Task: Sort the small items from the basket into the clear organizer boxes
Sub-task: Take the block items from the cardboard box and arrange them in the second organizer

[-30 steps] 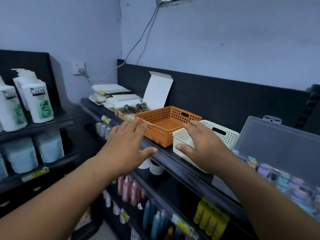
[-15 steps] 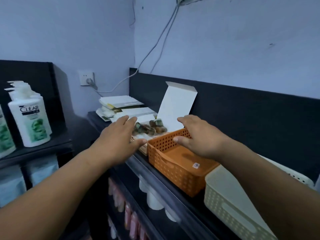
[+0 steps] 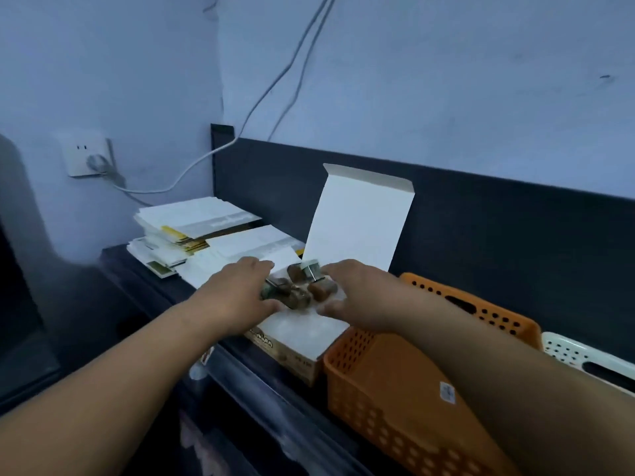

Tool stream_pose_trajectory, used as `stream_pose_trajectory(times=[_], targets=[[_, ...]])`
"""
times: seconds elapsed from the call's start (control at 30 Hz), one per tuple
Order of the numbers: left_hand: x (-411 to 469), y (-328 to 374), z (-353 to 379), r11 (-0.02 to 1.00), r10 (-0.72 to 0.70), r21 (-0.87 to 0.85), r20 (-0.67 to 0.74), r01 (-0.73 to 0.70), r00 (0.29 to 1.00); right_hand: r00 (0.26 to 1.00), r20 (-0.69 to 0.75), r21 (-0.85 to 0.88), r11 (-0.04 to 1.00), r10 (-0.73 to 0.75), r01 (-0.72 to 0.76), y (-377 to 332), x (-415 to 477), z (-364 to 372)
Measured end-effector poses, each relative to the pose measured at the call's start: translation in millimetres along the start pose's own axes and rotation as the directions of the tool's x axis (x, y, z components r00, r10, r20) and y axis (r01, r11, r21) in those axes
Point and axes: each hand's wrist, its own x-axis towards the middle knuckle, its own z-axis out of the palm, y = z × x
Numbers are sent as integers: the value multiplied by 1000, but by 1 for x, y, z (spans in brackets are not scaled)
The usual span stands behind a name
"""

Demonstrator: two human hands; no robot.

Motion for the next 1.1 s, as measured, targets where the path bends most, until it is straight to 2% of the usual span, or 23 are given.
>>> stream_pose_trajectory(times=[0.37, 0.57, 0.73, 0.9, 1.0, 1.1], targets=[[81, -57, 41, 965, 259, -82, 108, -251, 960, 978, 108, -11, 984, 179, -179, -24, 100, 48], [93, -63, 56, 941, 331, 53, 36, -333, 943, 964, 146, -89, 974, 221, -210, -27, 116, 62], [94, -63, 58, 943, 332, 8, -44, -332, 942, 976, 63, -52, 977, 210, -207, -27, 122, 71], [94, -65, 57, 931, 366, 8, -13, -366, 930, 977, 33, -67, 976, 211, -208, -31, 118, 66], [94, -62, 54, 924, 375, -86, 1, -373, 927, 970, 37, -45, 970, 239, -238, -29, 113, 62], [95, -56, 48, 884, 351, -316, -39, -344, 936, 955, -42, 120, 950, 295, -288, -22, 102, 47]])
